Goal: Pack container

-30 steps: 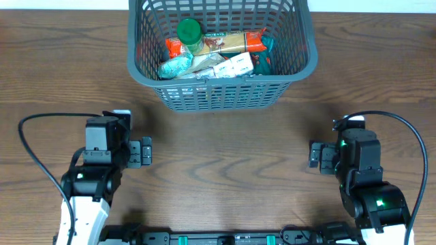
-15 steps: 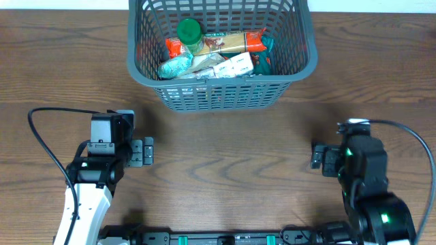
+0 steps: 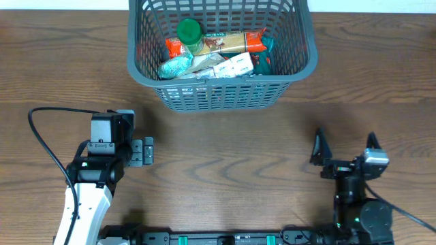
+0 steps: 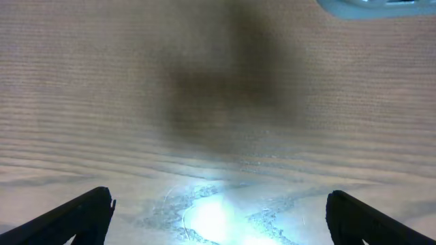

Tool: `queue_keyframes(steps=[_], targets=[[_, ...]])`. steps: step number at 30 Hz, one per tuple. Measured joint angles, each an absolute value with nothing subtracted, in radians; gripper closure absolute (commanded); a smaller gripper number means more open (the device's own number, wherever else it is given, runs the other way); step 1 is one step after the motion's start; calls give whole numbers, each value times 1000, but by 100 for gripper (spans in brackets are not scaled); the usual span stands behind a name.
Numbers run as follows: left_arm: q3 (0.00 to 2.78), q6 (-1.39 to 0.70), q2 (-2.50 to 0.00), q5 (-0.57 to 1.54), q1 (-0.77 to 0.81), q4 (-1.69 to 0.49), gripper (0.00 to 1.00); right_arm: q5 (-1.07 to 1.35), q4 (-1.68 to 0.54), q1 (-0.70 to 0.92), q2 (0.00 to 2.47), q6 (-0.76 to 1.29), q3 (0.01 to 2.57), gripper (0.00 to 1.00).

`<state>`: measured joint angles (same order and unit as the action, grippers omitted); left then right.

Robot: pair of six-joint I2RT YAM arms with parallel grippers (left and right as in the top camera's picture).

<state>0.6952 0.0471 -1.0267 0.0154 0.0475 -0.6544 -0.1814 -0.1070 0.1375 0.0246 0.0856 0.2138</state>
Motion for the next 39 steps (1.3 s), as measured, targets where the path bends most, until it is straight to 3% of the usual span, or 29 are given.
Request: queue_keyframes(steps=[7, 14, 39], targets=[[695, 44, -1027, 15, 47, -654, 1, -124, 94, 138, 12, 72, 36, 1], [695, 44, -1027, 15, 47, -654, 1, -92, -63, 138, 12, 59, 7, 1], [695, 40, -1027, 15, 47, -654, 2, -36, -67, 138, 12, 30, 7, 1]])
